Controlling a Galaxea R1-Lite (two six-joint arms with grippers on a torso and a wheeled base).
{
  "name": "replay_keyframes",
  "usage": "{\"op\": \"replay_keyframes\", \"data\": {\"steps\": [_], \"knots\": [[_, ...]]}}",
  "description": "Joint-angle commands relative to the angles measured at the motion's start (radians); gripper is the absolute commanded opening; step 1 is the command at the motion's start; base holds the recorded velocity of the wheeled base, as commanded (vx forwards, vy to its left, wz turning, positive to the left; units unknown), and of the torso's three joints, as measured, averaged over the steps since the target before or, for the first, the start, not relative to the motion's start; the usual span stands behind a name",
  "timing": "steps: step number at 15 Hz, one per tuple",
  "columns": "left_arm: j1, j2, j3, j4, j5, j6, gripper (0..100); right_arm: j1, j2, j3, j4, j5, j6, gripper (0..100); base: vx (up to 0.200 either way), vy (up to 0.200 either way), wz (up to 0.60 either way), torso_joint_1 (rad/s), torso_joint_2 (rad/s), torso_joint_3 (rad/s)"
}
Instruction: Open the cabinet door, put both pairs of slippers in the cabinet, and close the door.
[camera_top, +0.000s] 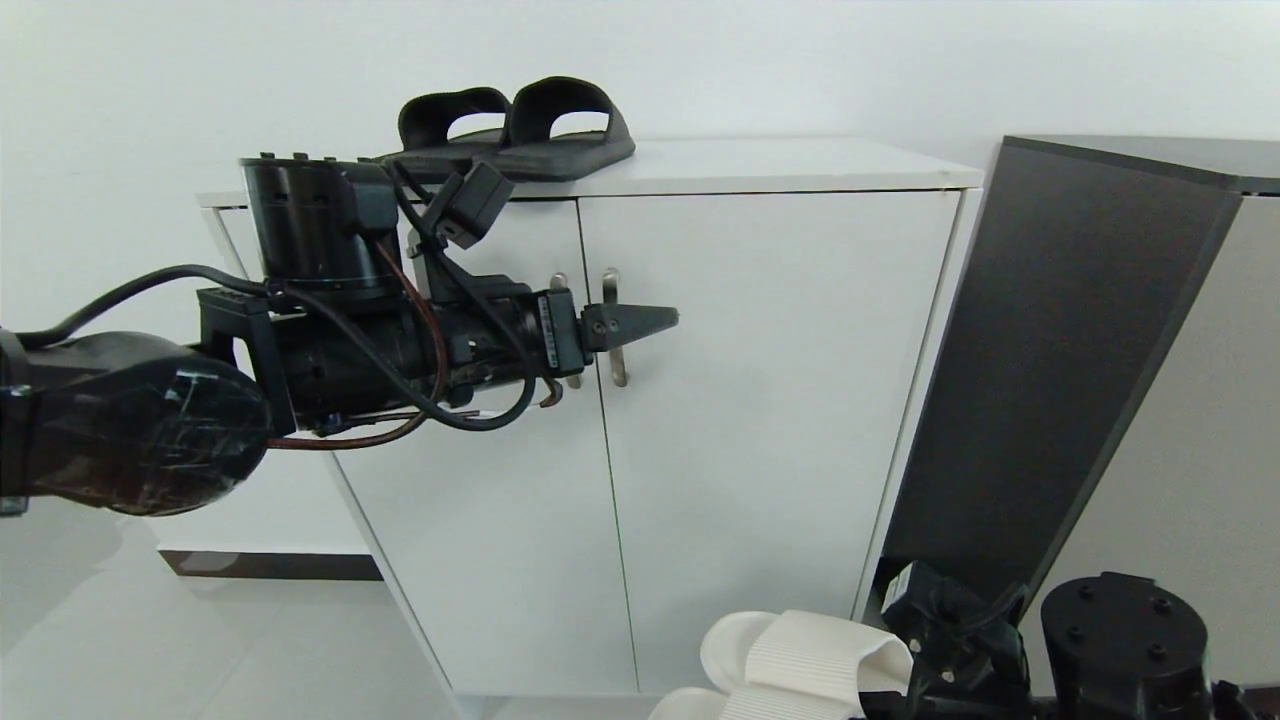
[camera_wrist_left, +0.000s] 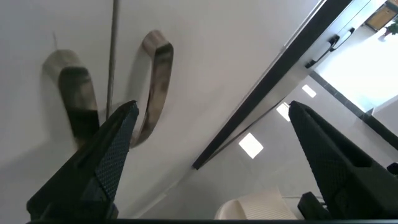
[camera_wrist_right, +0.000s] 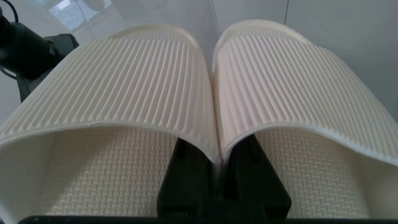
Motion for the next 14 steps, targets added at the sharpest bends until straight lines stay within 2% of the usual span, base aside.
{"op": "replay_keyframes", "data": {"steps": [1,3,4,10,12,14], "knots": [[-0.001,0.025,-0.007,-0.006,0.004,0.0,100,0.0,0.0,0.0,0.0,0.0,0.0,0,0.0,0.0,0.0,0.0,0.0,0.0],[-0.003,0.025,-0.009,-0.007,0.004,0.0,100,0.0,0.0,0.0,0.0,0.0,0.0,0,0.0,0.0,0.0,0.0,0.0,0.0],[-0.004,0.024,-0.009,-0.007,0.004,0.0,0,0.0,0.002,0.0,0.0,0.0,0.0,0,0.0,0.0,0.0,0.0,0.0,0.0],[-0.021,-0.033,0.029,-0.007,0.005,0.0,0,0.0,0.0,0.003,-0.002,0.003,0.001,0,0.0,0.0,0.0,0.0,0.0,0.0],[-0.052,-0.107,0.103,-0.009,0.005,0.003,0,0.0,-0.004,0.034,-0.05,0.023,0.001,0,0.0,0.0,0.0,0.0,0.0,0.0],[-0.09,-0.214,0.197,-0.009,0.019,0.002,0,0.0,-0.001,0.103,-0.172,0.121,0.0,0,0.0,0.0,0.0,0.0,0.0,0.0]]}}
